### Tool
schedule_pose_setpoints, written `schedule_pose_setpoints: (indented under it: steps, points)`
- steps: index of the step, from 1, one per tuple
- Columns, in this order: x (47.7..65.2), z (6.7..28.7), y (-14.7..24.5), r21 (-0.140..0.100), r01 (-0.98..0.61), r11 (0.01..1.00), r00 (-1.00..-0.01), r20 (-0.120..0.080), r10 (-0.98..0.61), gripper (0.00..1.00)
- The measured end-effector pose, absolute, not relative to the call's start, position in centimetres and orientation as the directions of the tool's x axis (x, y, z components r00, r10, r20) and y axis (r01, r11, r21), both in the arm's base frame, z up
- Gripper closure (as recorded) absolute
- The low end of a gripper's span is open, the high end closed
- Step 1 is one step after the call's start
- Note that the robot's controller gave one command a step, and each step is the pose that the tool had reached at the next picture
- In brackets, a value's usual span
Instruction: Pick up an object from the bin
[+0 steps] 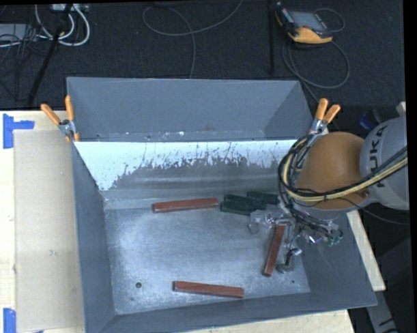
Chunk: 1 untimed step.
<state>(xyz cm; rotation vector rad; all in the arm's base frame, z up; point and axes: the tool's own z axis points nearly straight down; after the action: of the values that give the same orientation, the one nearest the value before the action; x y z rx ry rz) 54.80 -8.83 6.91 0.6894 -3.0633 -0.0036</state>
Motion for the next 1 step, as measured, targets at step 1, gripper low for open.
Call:
schedule_pose_setpoints:
  steps: [1]
  points:
    - [54.81, 6.93, -8.9, 0.002, -0.429, 0.903, -0.903, 0.001, -0.429, 1.0]
